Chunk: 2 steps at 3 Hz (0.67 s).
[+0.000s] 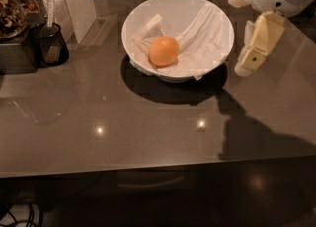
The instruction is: Pick orange from white bowl
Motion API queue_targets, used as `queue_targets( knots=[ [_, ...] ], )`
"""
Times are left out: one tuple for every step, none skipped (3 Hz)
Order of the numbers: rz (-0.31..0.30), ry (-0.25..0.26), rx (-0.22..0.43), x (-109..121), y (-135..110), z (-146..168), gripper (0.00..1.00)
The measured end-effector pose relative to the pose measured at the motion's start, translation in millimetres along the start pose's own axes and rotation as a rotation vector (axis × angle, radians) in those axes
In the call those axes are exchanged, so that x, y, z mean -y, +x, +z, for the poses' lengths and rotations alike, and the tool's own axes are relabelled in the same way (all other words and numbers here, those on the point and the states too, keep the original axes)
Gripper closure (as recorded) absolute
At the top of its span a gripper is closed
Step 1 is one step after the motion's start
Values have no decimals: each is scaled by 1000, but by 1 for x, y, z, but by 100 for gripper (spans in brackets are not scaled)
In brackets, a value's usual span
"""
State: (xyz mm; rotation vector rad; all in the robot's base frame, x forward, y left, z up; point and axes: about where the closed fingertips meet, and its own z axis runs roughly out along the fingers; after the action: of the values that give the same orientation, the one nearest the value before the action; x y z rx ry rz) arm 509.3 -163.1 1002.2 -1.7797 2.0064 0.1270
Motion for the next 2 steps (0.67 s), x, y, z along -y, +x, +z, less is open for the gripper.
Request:
queue_targets(
  knots=[
    [-69, -23, 105, 28, -46, 8, 0],
    [-74, 0, 120, 35, -53, 4, 0]
  ],
)
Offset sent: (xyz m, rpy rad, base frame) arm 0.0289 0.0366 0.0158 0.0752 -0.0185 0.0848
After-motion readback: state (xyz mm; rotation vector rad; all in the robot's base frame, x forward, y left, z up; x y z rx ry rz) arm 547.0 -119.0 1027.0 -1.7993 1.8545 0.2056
